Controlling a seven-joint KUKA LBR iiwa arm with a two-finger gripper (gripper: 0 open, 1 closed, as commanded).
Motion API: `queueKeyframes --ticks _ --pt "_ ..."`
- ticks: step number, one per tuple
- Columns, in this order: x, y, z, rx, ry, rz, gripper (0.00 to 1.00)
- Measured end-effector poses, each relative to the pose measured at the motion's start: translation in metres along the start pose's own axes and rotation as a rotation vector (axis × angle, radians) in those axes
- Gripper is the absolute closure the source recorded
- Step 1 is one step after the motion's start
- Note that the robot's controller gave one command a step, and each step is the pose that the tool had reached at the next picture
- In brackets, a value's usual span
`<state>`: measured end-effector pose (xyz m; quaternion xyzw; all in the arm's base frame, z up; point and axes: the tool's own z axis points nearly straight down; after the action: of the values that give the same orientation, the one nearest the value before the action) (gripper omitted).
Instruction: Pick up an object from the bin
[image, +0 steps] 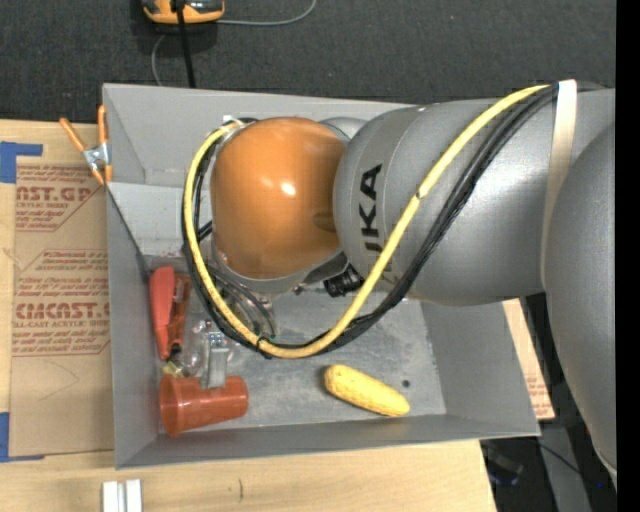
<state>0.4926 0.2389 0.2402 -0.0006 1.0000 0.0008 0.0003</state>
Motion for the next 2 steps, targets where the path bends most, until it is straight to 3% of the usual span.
queueKeyframes --ticks 1,2 --pt "0.004 0.0 0.06 -0.001 -0.001 -0.103 0.0" --pt "0.014 0.006 0.082 0.0 0.001 -0.263 0.0"
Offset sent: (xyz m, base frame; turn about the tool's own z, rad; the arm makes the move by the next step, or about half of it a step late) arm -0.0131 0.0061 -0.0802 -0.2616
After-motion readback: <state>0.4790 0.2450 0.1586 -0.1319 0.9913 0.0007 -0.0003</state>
